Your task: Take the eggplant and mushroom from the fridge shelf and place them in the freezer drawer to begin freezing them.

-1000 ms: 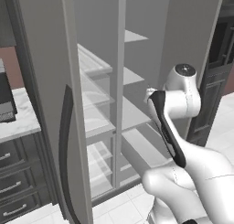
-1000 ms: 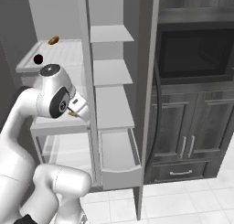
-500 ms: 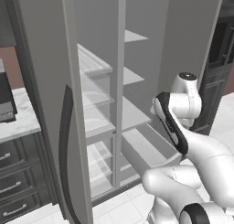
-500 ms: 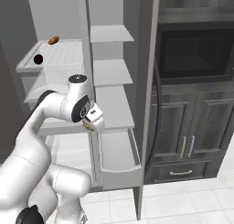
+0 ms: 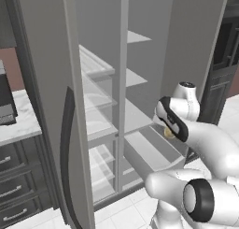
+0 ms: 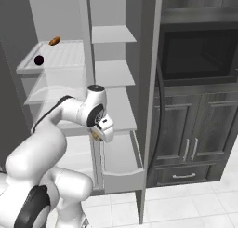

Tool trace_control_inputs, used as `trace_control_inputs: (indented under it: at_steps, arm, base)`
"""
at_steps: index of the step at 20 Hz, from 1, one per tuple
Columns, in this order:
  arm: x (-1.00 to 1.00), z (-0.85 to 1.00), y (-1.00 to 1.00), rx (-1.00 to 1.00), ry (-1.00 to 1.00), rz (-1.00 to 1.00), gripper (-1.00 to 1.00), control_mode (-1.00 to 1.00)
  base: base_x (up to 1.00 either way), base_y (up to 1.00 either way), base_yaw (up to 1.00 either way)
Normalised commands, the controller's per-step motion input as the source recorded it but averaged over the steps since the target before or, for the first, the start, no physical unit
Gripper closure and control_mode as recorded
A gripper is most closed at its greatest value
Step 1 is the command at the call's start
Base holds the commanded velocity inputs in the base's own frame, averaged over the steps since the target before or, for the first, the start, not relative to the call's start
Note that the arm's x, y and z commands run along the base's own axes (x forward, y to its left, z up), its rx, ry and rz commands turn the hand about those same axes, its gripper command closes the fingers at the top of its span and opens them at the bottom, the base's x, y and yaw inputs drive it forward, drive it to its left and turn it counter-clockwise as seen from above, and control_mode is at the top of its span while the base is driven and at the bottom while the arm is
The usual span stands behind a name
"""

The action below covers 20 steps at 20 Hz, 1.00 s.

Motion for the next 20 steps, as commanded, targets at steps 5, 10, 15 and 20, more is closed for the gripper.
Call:
trace_control_inputs:
  at_steps: [5, 10, 15, 20]
  arm:
    - [0.35, -0.53, -0.14, -0.01, 0.02, 0.0, 1.0, -1.0]
    - [0.27, -0.51, -0.11, -0.01, 0.03, 0.0, 1.0, -1.0]
    - [0.3, -0.57, 0.0, -0.04, 0.05, 0.0, 1.0, -1.0]
    - [0.4, -0.44, -0.05, -0.03, 0.05, 0.0, 1.0, -1.0]
  base:
    - [0.0, 0.0, 0.0]
    - [0.0, 0.0, 0.0]
    - [0.0, 0.0, 0.0]
    - [0.0, 0.0, 0.0]
